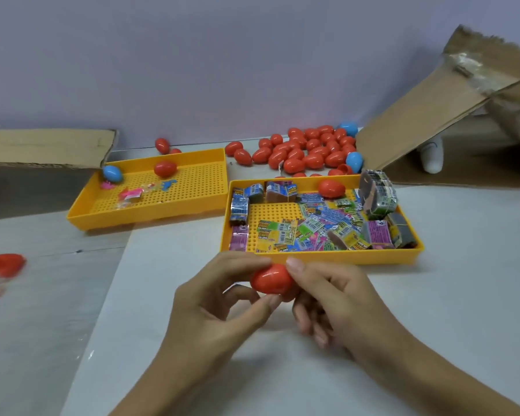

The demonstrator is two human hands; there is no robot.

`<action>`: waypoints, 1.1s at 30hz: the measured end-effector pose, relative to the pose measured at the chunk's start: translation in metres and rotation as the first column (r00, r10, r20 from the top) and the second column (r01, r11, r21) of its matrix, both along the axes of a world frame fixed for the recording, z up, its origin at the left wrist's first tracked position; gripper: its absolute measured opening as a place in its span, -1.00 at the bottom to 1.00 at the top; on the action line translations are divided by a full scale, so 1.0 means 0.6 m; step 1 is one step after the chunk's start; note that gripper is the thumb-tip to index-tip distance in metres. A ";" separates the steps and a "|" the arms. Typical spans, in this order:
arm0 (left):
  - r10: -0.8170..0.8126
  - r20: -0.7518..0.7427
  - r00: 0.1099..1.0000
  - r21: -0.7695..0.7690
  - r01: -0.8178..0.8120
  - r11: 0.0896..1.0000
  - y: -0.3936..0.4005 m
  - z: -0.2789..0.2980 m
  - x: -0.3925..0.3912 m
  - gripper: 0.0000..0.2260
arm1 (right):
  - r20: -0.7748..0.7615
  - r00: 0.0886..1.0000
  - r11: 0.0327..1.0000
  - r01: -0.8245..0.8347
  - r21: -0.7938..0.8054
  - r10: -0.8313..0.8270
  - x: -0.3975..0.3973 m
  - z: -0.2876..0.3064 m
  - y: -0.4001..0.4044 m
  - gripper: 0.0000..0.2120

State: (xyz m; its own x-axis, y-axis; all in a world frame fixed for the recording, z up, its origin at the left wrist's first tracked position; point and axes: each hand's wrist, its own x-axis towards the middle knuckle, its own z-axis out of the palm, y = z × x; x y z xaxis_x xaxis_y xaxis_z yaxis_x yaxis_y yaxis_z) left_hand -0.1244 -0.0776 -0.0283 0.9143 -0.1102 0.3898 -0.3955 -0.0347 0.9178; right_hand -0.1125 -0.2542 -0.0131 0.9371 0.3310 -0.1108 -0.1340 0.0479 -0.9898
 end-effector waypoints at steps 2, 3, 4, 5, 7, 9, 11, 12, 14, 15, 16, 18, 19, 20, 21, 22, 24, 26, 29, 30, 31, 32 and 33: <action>-0.019 -0.088 0.996 -0.031 0.016 0.999 0.003 -0.003 -0.002 -0.62 | -0.033 0.999 0.999 -0.009 -0.038 0.008 -0.002 0.005 -0.003 -0.53; -0.029 -0.127 0.991 -0.054 0.023 0.998 0.002 -0.004 -0.002 -0.60 | -0.051 0.999 0.999 -0.011 -0.045 0.008 -0.002 0.009 -0.004 -0.58; -0.040 -0.168 0.985 -0.080 0.027 0.996 0.001 -0.003 -0.002 -0.60 | -0.062 0.998 0.999 -0.008 -0.052 0.005 -0.002 0.012 -0.005 -0.62; -0.046 -0.209 0.977 -0.104 0.024 0.994 0.000 -0.002 0.000 -0.62 | -0.066 0.998 0.998 -0.006 -0.061 0.002 -0.002 0.014 -0.006 -0.64; -0.034 -0.274 0.961 -0.134 -0.003 0.991 0.001 0.000 0.001 -0.70 | -0.058 0.998 0.998 0.001 -0.067 -0.005 -0.001 0.014 -0.007 -0.67; -0.036 -0.330 0.943 -0.172 -0.023 0.985 0.002 0.004 0.002 -0.77 | -0.045 0.999 0.998 0.004 -0.062 -0.007 0.000 0.013 -0.007 -0.73; -0.048 -0.383 0.922 -0.206 -0.035 0.978 0.002 0.007 0.002 -0.77 | -0.041 0.999 0.998 0.003 -0.060 -0.006 -0.002 0.012 -0.007 -0.75; -0.048 -0.398 0.916 -0.219 -0.044 0.975 0.002 0.008 0.003 -0.77 | -0.039 0.999 0.998 0.011 -0.057 -0.013 -0.003 0.012 -0.007 -0.75; -0.035 -0.392 0.919 -0.244 -0.067 0.967 0.000 0.007 0.002 -0.77 | -0.031 0.999 0.998 0.040 -0.058 -0.042 -0.005 0.009 -0.006 -0.73; -0.017 -0.369 0.929 -0.248 -0.080 0.966 -0.001 0.006 0.002 -0.78 | -0.029 0.998 0.997 0.052 -0.059 -0.053 -0.006 0.008 -0.006 -0.73; 0.007 -0.337 0.941 -0.240 -0.093 0.966 -0.001 0.004 0.001 -0.78 | -0.032 0.998 0.997 0.054 -0.057 -0.056 -0.006 0.007 -0.005 -0.72; 0.034 -0.284 0.958 -0.216 -0.099 0.971 0.000 0.000 0.001 -0.80 | -0.042 0.999 0.998 0.029 -0.052 -0.031 -0.008 0.007 -0.004 -0.73; 0.034 -0.269 0.963 -0.210 -0.092 0.973 0.000 -0.001 0.001 -0.79 | -0.048 0.999 0.999 0.007 -0.051 -0.010 -0.009 0.008 -0.003 -0.74; 0.022 -0.259 0.966 -0.206 -0.077 0.975 0.001 -0.002 0.001 -0.77 | -0.049 0.999 0.998 -0.018 -0.056 0.016 -0.010 0.008 -0.003 -0.75; 0.000 -0.253 0.968 -0.204 -0.053 0.977 0.001 -0.002 0.002 -0.74 | -0.041 0.998 0.997 -0.047 -0.068 0.045 -0.012 0.009 -0.003 -0.75; -0.026 -0.252 0.967 -0.206 -0.027 0.978 0.001 -0.002 0.002 -0.70 | -0.025 0.997 0.994 -0.075 -0.085 0.073 -0.014 0.008 -0.003 -0.74; -0.072 -0.257 0.964 -0.209 0.017 0.978 0.002 -0.003 0.002 -0.62 | 0.001 0.994 0.988 -0.110 -0.107 0.111 -0.017 0.009 -0.003 -0.74; -0.099 -0.278 0.955 -0.209 0.040 0.977 0.003 -0.006 0.004 -0.60 | -0.005 0.990 0.984 -0.139 -0.110 0.139 -0.016 0.010 -0.005 -0.71; -0.159 -0.328 0.931 -0.264 0.071 0.962 0.005 -0.008 0.008 -0.68 | -0.043 0.989 0.984 -0.144 -0.104 0.141 -0.012 0.015 -0.008 -0.62; -0.184 -0.340 0.922 -0.294 0.081 0.952 0.006 -0.008 0.009 -0.69 | -0.039 0.993 0.988 -0.113 -0.106 0.110 -0.010 0.016 -0.008 -0.60; -0.207 -0.354 0.912 -0.320 0.090 0.943 0.006 -0.008 0.010 -0.68 | -0.025 0.997 0.991 -0.077 -0.110 0.075 -0.009 0.017 -0.009 -0.60; -0.228 -0.373 0.900 -0.339 0.096 0.936 0.005 -0.007 0.010 -0.67 | -0.011 0.999 0.992 -0.046 -0.115 0.045 -0.008 0.017 -0.009 -0.59; -0.245 -0.393 0.886 -0.348 0.103 0.932 0.004 -0.007 0.008 -0.65 | -0.004 1.000 0.992 -0.025 -0.121 0.025 -0.007 0.017 -0.009 -0.59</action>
